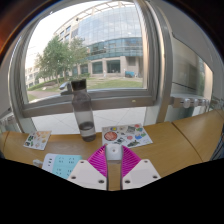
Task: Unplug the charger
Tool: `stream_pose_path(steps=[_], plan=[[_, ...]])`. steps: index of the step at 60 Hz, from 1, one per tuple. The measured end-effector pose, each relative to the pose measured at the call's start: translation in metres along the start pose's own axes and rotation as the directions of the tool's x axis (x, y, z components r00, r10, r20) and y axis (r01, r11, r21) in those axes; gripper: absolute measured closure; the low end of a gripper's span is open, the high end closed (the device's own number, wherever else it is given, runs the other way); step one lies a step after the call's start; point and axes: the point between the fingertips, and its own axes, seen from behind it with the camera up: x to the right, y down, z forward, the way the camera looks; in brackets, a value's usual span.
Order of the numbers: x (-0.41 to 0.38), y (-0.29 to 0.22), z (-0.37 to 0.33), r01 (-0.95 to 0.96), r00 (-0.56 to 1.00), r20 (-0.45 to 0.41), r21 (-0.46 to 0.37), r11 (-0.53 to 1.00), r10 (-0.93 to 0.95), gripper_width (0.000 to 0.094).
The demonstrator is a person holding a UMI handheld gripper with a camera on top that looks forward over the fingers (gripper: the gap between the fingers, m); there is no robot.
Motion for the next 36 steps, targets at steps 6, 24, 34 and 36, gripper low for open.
stream_pose_path(steps=[6,24,34,36], plan=[[0.013,0.044,0.023,0.006,1.0,-0.008,-0.081,0.997,-0.007,0.0792],[0.014,0.085,0.051,-0.028,1.0,-0.01,-0.155,0.987,0.027,0.0702],[0.032,0.077,0.051,-0.064,0.994,-0.098,-0.122,0.99,0.052,0.0369],[0.036,0.072,0.046,-0.062,0.992,-0.116,-0.107,0.992,0.05,0.0308]])
